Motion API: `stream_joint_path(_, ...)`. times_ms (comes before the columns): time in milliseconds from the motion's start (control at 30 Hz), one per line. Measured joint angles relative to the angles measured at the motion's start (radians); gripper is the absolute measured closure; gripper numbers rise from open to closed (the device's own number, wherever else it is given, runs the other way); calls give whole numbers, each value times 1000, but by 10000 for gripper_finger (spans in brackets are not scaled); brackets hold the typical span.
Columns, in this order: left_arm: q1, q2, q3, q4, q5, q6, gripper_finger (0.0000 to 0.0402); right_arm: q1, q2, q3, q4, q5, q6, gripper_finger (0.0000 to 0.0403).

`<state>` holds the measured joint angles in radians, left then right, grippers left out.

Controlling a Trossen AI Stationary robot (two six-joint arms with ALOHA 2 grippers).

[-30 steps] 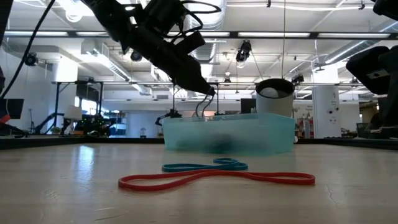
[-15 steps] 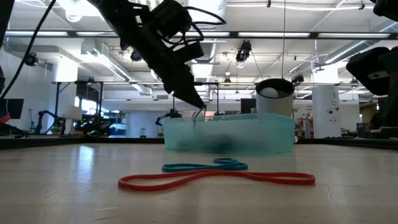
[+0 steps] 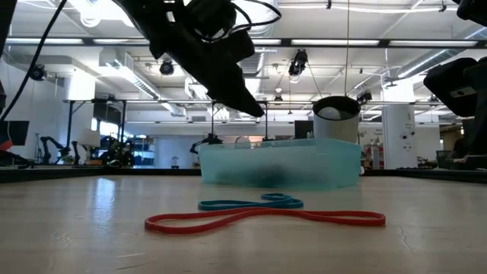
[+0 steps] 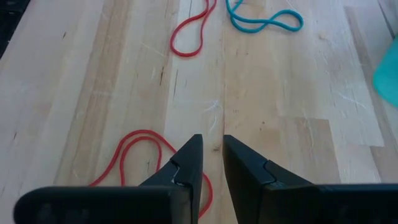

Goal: Pick and place rubber bands into bin
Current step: Put the red rubber band into the blue bin

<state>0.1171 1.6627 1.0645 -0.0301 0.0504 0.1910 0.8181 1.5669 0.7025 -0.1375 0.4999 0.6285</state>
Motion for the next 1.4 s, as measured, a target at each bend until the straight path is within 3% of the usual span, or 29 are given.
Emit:
stream_joint_path(100, -30, 0, -8, -39, 151, -4, 253, 0, 0, 0, 0, 0, 0, 346)
stream_joint_path(233, -108, 7, -35, -43, 180, 5, 253, 0, 0, 0, 0, 0, 0, 346)
stream_joint_path(533, -315, 9, -59, -32, 174, 25, 253, 0, 0, 0, 2, 0, 0, 346)
stream_joint_path(767, -426, 79, -56, 29, 74, 24, 253, 0, 0, 0, 8, 0, 0, 346)
stream_joint_path(1400, -438, 281, 3, 136, 29, 23, 253, 0, 0, -8, 21, 16, 0, 346)
